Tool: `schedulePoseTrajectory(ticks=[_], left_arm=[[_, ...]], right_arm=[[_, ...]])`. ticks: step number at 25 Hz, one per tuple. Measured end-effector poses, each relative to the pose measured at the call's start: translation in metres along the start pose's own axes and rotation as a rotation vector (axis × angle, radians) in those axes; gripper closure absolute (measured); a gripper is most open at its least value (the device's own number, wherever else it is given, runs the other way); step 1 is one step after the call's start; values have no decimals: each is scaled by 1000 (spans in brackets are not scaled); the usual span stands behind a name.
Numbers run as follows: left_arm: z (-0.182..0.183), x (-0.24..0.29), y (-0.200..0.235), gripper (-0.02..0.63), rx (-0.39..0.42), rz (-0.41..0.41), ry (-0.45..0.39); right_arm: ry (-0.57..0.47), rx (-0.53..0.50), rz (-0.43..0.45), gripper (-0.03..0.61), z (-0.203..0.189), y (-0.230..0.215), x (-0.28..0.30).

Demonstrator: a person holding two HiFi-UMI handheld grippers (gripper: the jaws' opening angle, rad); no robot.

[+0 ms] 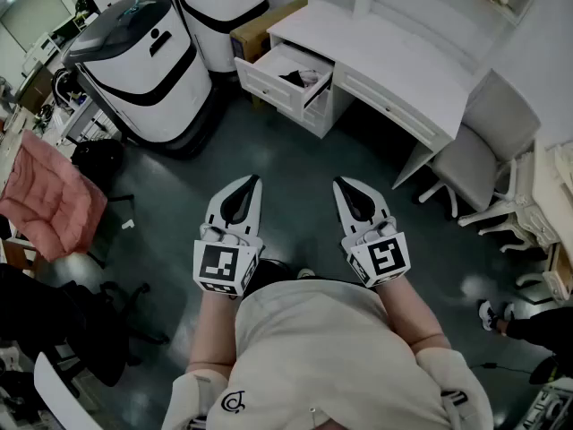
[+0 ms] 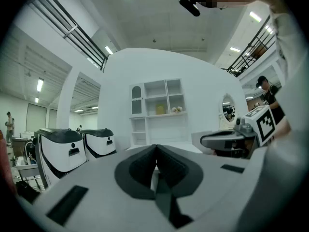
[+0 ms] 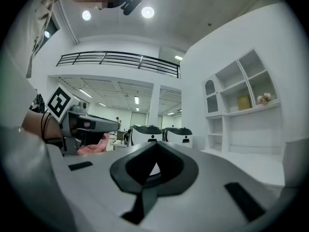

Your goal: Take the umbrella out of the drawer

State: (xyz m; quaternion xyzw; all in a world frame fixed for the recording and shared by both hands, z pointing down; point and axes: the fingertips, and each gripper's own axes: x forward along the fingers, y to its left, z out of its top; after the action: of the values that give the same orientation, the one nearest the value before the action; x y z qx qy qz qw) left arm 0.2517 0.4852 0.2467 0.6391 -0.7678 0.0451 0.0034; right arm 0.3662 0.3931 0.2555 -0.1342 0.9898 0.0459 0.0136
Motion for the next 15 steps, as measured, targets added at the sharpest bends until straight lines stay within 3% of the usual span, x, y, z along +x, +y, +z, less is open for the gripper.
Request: schedulePoseTrajectory(ticks=[10,15], left_arm=[[-6,18,-1,601,-5,-8,13],[-5,28,7,601,-4,-9,19]], right_arm=[[18,25,23,574,-12,-12,10],[6,70,-12,573,-14,-24,20]])
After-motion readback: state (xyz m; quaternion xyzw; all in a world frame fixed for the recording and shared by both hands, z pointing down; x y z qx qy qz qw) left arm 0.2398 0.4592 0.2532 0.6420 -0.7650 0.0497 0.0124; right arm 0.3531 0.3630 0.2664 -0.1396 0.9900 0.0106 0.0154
